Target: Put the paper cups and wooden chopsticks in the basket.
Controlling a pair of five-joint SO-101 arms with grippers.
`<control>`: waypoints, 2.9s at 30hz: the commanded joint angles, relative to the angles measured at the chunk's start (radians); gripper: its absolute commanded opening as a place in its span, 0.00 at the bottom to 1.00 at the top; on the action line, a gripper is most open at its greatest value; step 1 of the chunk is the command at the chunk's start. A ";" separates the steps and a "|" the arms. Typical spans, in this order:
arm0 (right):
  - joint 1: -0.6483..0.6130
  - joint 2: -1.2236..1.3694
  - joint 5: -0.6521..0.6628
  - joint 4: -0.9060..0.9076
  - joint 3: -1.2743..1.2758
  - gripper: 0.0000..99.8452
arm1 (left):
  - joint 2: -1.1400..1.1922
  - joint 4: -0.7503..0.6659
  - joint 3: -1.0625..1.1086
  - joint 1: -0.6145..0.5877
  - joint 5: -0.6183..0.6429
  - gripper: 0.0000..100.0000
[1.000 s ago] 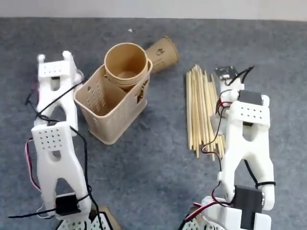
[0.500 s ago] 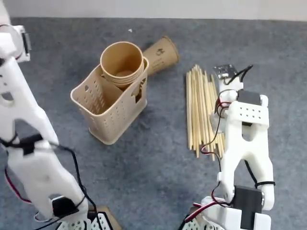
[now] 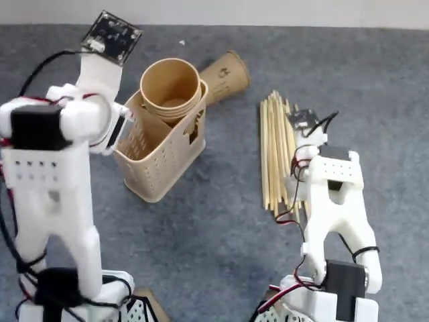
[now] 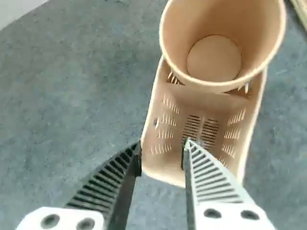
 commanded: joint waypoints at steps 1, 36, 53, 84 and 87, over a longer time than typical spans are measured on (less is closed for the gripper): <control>-0.008 -0.050 -0.002 -0.012 -0.004 0.14 | 0.114 0.002 -0.071 -0.016 -0.021 0.17; -0.012 -0.042 -0.002 -0.016 -0.004 0.14 | 0.499 0.011 -0.053 0.005 0.760 0.00; -0.010 -0.042 0.002 -0.016 -0.002 0.14 | 0.479 0.009 -0.214 -0.010 0.640 0.15; -0.039 -0.050 -0.118 -0.160 -0.012 0.14 | -1.271 -0.262 0.966 -0.107 0.219 0.06; -0.021 -0.044 -0.112 -0.185 -0.012 0.14 | -1.508 -0.377 1.222 -0.150 0.193 0.06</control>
